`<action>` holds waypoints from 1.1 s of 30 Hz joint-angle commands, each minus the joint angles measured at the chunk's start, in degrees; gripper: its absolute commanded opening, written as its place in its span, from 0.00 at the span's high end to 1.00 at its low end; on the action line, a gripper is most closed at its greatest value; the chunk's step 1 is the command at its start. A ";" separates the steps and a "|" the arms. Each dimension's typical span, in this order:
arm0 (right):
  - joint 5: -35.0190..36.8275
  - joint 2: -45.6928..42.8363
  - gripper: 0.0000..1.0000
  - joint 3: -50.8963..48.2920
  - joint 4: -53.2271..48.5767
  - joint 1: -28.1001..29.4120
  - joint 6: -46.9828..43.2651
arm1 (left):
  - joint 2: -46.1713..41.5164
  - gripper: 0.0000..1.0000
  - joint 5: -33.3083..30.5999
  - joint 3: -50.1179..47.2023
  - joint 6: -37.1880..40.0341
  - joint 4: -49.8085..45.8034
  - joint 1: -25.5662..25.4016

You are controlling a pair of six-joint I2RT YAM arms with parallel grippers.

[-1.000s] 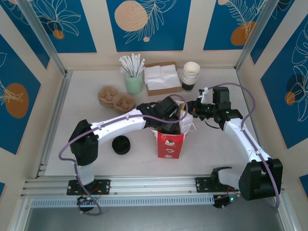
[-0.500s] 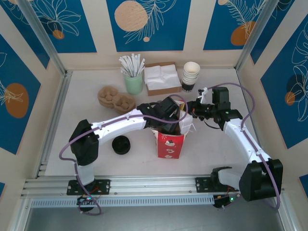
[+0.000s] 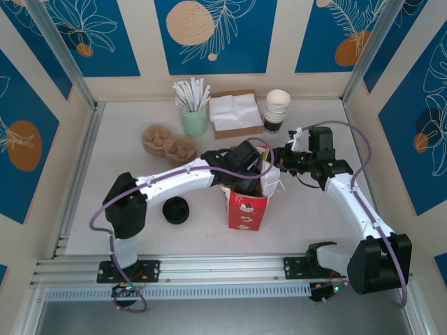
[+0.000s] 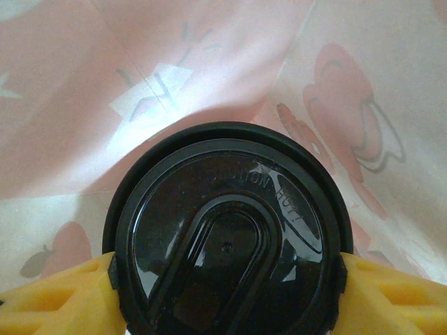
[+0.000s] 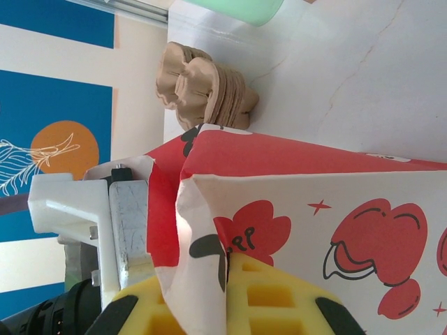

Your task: Pack the takeout coffee

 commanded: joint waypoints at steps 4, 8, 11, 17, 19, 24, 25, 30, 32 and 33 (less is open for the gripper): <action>-0.35 -1.02 1.00 -0.67 -1.79 0.50 -1.04 | 4.49 0.33 3.92 -1.46 -0.65 -3.03 0.68; 0.10 -0.54 1.00 -0.90 -1.88 0.50 -0.84 | 4.69 0.33 4.06 -2.10 -0.42 -3.03 0.68; 0.17 -0.23 1.00 -1.03 -1.46 0.50 -0.68 | 5.02 0.33 4.32 -2.26 -0.24 -3.18 0.68; -0.21 0.56 1.00 -1.03 -0.84 0.51 -0.42 | 5.23 0.34 4.67 -4.06 -0.32 -2.95 0.68; -0.27 0.78 1.00 -0.94 -0.76 0.53 -0.38 | 4.88 0.33 4.64 -3.84 -0.34 -2.94 0.68; -0.30 0.74 1.00 -0.92 -0.41 0.58 -0.25 | 3.37 0.33 4.47 -0.48 -0.29 -4.16 1.02; -0.31 0.74 1.00 -0.93 -0.17 0.60 -0.17 | 3.07 0.33 4.47 0.24 -0.48 -4.49 1.20; -0.40 1.15 1.00 -0.91 0.41 0.58 -0.26 | 2.58 0.26 4.99 4.12 -0.99 -6.03 1.73; -0.40 1.13 1.00 -0.80 0.33 0.57 -0.34 | 2.79 0.20 5.46 6.14 -1.12 -6.73 1.80; -0.44 1.01 1.00 -0.90 0.24 0.61 -0.46 | 2.97 0.18 5.51 7.22 -1.17 -7.27 1.82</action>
